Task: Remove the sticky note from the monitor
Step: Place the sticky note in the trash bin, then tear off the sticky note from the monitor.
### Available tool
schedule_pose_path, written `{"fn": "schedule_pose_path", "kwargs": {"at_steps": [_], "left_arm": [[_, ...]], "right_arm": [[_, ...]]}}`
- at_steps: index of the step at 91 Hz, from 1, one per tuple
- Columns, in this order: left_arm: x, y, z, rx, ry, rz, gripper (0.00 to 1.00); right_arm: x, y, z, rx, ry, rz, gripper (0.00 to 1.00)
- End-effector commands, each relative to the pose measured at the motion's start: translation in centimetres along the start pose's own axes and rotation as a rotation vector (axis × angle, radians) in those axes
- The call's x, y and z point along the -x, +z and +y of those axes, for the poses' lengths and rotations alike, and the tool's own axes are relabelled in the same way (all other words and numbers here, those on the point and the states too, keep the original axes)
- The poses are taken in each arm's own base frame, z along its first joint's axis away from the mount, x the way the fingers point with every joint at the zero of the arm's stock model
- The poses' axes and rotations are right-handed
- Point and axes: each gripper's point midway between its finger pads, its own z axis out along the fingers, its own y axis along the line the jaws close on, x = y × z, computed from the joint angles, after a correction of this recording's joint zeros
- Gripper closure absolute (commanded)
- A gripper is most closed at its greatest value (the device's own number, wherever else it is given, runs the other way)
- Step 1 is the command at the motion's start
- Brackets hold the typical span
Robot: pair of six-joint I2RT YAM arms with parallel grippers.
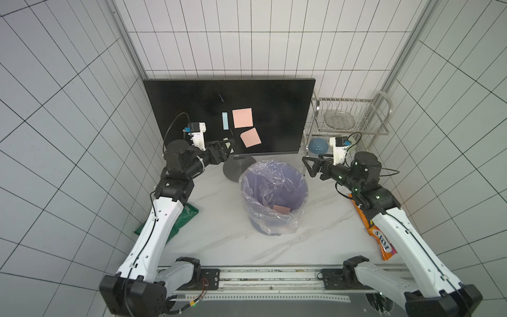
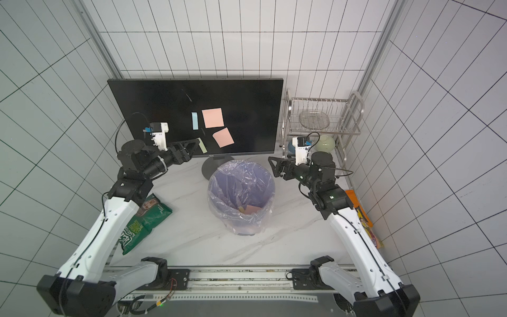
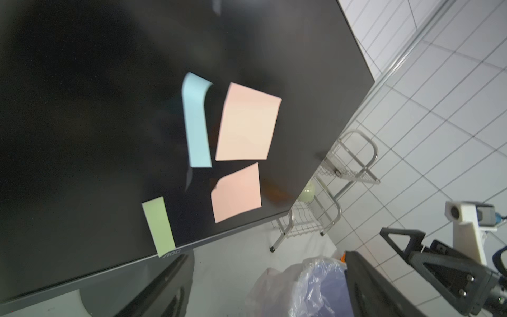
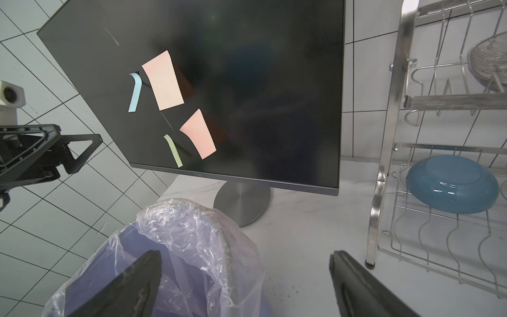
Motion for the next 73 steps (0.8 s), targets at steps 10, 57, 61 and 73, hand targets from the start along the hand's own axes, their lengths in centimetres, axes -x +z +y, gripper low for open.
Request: {"fn": "schedule_pose_path", "kwargs": {"at_steps": [10, 57, 61, 73], "left_arm": [[2.1, 1.6, 0.9, -0.138, -0.197, -0.076, 0.12], [2.8, 5.9, 2.9, -0.218, -0.350, -0.087, 0.32], [2.8, 6.2, 2.8, -0.220, -0.348, -0.086, 0.34], [2.8, 6.8, 2.3, -0.221, -0.339, -0.084, 0.43]], "right_arm": [[0.2, 0.3, 0.7, 0.044, 0.018, -0.021, 0.01], [0.1, 0.1, 0.8, 0.045, 0.022, -0.027, 0.01], [0.1, 0.1, 0.7, 0.044, 0.022, -0.026, 0.01], [0.1, 0.1, 0.7, 0.041, 0.020, -0.026, 0.01]]}}
